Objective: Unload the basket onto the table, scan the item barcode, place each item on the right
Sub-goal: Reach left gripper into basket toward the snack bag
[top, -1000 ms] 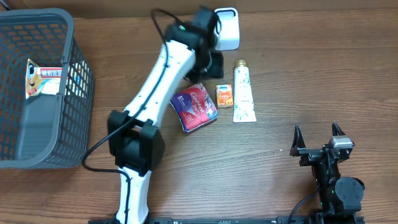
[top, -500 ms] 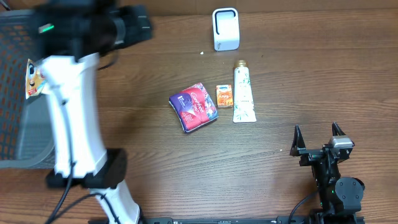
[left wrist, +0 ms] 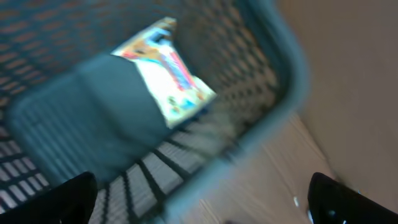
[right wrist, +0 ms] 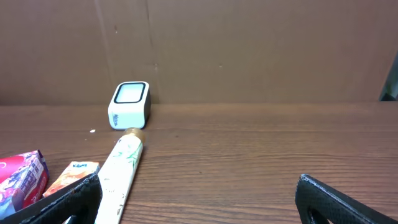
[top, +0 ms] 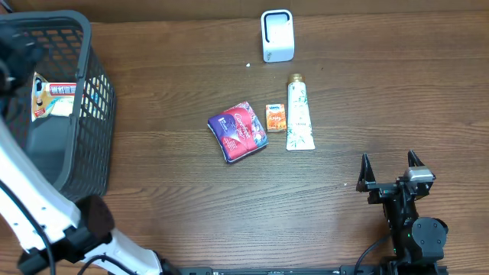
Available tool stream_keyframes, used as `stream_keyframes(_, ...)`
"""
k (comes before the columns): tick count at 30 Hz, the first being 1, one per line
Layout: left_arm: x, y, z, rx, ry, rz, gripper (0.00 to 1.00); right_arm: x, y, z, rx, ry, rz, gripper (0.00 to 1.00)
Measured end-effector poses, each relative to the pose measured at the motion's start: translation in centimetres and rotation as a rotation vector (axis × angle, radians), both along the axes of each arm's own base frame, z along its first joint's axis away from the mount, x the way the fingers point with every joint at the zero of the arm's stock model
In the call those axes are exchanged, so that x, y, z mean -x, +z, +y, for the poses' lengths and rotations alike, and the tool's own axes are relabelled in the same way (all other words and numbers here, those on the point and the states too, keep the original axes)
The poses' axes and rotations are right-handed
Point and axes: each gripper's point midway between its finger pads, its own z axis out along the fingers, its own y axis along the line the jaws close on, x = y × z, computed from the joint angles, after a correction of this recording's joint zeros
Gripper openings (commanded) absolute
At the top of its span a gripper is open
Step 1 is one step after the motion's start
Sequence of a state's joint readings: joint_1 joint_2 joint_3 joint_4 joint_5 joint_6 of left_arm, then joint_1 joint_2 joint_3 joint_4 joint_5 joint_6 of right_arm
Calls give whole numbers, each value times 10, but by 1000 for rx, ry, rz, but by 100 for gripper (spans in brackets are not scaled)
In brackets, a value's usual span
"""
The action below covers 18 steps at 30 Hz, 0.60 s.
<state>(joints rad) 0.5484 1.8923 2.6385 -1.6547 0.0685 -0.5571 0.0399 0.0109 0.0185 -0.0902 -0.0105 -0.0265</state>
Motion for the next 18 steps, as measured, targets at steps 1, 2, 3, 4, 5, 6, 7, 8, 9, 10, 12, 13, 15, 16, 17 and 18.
stream_keyframes(1,0,-8,14,11,38,12,100,0,0,0,1,0,0,100)
stream_keyframes(2,0,-16,27,23,69,24,100,0,0,0,0,0,0,100)
stream_keyframes(3,0,-26,40,37,98,45,100,0,0,0,1,0,0,100)
stream_keyframes(4,0,-36,50,51,120,63,100,0,0,0,0,0,0,100)
stream_keyframes(5,-1,-47,60,67,136,84,100,0,0,0,0,0,0,100)
stream_keyframes(6,-3,-58,68,83,148,106,100,0,0,0,0,0,0,100)
stream_keyframes(7,-6,-71,75,101,152,127,100,0,0,0,0,0,0,100)
stream_keyframes(8,-9,-80,79,114,154,141,100,0,0,0,0,0,0,100)
stream_keyframes(9,-12,-89,82,130,150,155,100,0,0,0,1,0,0,100)
stream_keyframes(10,-17,-101,84,152,143,170,100,0,0,0,0,0,0,100)
stream_keyframes(12,-23,-115,86,179,135,190,100,0,0,0,1,0,0,100)
stream_keyframes(13,-27,-123,87,193,130,197,100,0,0,0,0,0,0,100)
stream_keyframes(15,-33,-134,89,212,124,206,100,0,0,0,1,0,0,100)
stream_keyframes(16,-35,-140,90,223,123,212,100,0,0,0,0,0,0,100)
stream_keyframes(17,-36,-143,91,227,122,214,100,0,0,0,1,0,0,100)
stream_keyframes(18,-38,-147,92,236,121,218,100,0,0,0,0,0,0,100)
